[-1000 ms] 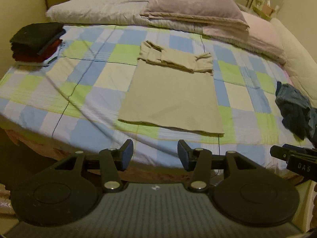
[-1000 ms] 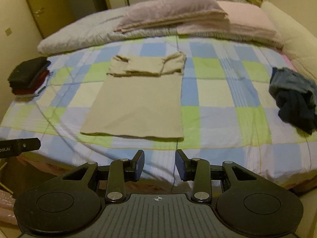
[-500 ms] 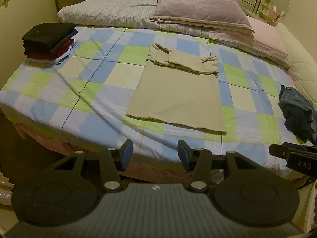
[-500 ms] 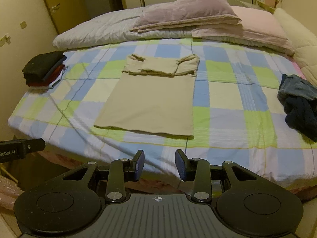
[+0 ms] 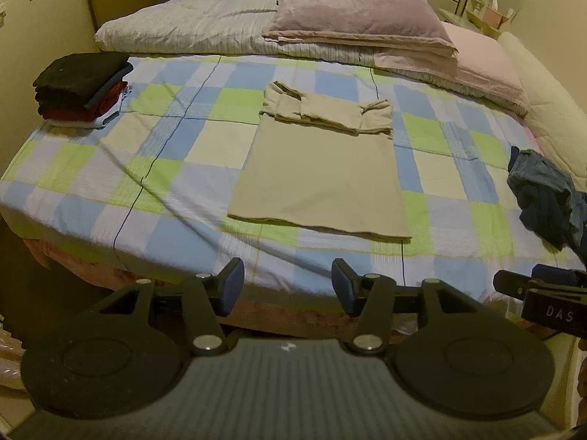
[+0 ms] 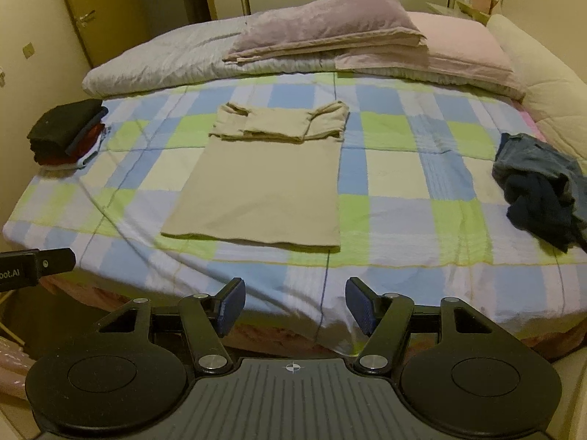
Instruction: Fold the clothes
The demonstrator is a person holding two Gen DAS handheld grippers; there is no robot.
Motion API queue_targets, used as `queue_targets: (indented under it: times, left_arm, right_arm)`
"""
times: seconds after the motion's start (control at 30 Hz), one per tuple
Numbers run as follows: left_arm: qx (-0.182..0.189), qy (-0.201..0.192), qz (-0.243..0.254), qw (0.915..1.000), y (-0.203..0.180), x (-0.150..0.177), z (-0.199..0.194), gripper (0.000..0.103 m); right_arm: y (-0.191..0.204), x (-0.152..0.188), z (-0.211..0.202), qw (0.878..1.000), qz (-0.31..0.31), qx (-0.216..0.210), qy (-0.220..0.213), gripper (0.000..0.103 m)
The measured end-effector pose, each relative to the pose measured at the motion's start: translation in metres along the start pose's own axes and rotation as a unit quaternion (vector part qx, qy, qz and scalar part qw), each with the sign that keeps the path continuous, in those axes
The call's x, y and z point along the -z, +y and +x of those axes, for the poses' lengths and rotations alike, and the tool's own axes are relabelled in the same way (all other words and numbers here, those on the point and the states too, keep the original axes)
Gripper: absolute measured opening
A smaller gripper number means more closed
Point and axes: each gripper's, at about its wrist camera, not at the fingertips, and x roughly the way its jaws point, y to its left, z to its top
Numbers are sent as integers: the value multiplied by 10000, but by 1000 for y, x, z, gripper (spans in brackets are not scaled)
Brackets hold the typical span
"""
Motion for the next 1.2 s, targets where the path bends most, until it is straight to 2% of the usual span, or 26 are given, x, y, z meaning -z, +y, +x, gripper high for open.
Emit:
queue_targets:
  times: [0.7, 1.2]
  left_arm:
    - [-75, 457, 195, 9987, -8, 20, 4, 51]
    - [-145, 420, 136, 9989, -7, 10, 6, 53]
  right_arm:
    - [8, 20, 5, 9984, -225, 60, 524, 67]
    - [18, 6, 12, 9983, -390, -25, 428, 68]
